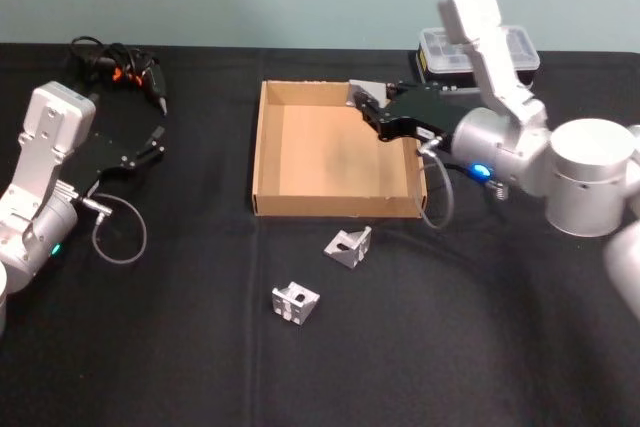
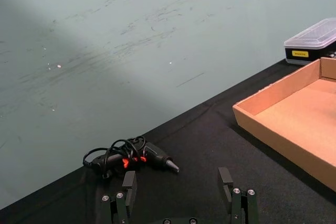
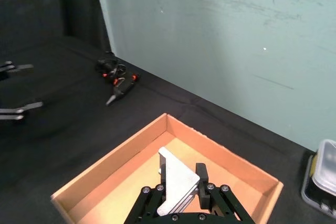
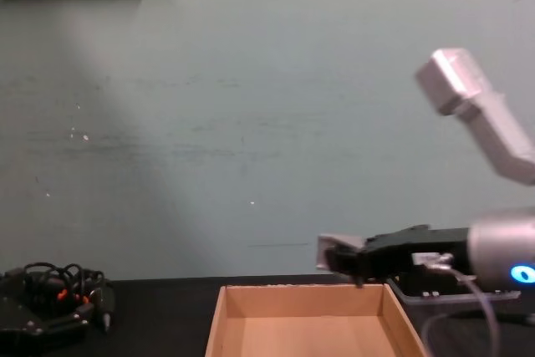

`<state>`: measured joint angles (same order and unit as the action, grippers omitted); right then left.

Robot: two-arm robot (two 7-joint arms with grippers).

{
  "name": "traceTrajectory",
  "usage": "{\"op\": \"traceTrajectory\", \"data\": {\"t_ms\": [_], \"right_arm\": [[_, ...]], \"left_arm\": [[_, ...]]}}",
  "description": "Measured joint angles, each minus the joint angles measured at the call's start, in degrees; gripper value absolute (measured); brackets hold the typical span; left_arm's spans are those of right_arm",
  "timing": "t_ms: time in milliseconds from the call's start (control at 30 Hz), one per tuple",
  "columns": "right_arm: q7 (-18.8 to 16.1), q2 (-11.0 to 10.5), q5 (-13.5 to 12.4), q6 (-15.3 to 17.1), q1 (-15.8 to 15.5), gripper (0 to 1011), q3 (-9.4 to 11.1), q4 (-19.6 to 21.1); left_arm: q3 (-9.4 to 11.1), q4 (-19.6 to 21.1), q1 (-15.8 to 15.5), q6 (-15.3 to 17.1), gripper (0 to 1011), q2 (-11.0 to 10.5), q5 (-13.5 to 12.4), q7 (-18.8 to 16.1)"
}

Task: Use one hand to pick up the angle iron from the table and place it into the box.

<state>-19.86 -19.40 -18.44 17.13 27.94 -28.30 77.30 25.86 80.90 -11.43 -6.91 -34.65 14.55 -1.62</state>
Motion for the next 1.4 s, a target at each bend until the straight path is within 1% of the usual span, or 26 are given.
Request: {"op": "traceTrajectory", "data": {"t_ms": [100, 133, 200, 267, 300, 433, 533, 600, 633, 667, 800, 967, 1400], "right_arm": [[0.45, 1.94, 1.12, -0.19, 2.12, 279, -0.6, -3.72], [0.63, 3.08, 1.75, -0.38, 3.31, 279, -0.95, -5.98], [0.78, 4.44, 2.56, -0.75, 4.7, 279, -1.34, -8.83], [0.83, 5.23, 3.12, -0.97, 5.48, 279, -1.58, -10.6], [0.87, 6.0, 3.68, -1.18, 6.27, 279, -1.86, -12.46], [0.89, 7.35, 4.83, -1.46, 7.63, 279, -2.48, -15.95], [0.64, 8.49, 6.1, -1.52, 8.97, 279, -3.23, -19.51], [0.42, 8.88, 6.5, -1.5, 9.41, 279, -3.44, -20.58], [0.29, 9.29, 6.93, -1.41, 9.86, 279, -3.61, -21.8], [0.29, 9.29, 6.93, -1.41, 9.86, 279, -3.61, -21.8], [0.1, 10.61, 7.97, -1.2, 11.12, 279, -3.8, -24.93], [-0.24, 11.78, 8.92, -0.96, 12.05, 279, -3.82, -27.35], [-1.37, 12.88, 10.39, 0.11, 12.5, 279, -3.14, -29.07]], "left_arm": [[-0.01, -0.01, 0.0, 0.0, 1011, 0.0, 0.0, 0.0], [0.0, 0.0, 0.0, 0.0, 1011, 0.0, 0.0, 0.0], [0.0, 0.0, 0.0, 0.0, 1011, 0.0, 0.0, 0.0], [0.0, -0.01, 0.0, 0.0, 1011, 0.0, 0.0, 0.0], [0.0, 0.0, 0.0, 0.0, 1011, 0.0, 0.0, 0.0], [0.0, -0.01, 0.0, 0.0, 1011, 0.0, 0.0, 0.0], [0.0, 0.0, 0.0, 0.0, 1011, 0.0, 0.0, 0.0], [0.0, 0.0, 0.0, 0.0, 1011, 0.0, 0.0, 0.0], [0.0, -0.01, 0.0, 0.0, 1011, 0.0, 0.0, 0.0], [0.0, -0.01, 0.0, 0.0, 1011, 0.0, 0.0, 0.0], [-0.01, 0.0, 0.0, 0.0, 1011, 0.0, 0.0, 0.0], [0.0, 0.0, 0.0, 0.0, 1011, 0.0, 0.0, 0.0], [0.0, 0.0, 0.0, 0.0, 1011, 0.0, 0.0, 0.0]]}}
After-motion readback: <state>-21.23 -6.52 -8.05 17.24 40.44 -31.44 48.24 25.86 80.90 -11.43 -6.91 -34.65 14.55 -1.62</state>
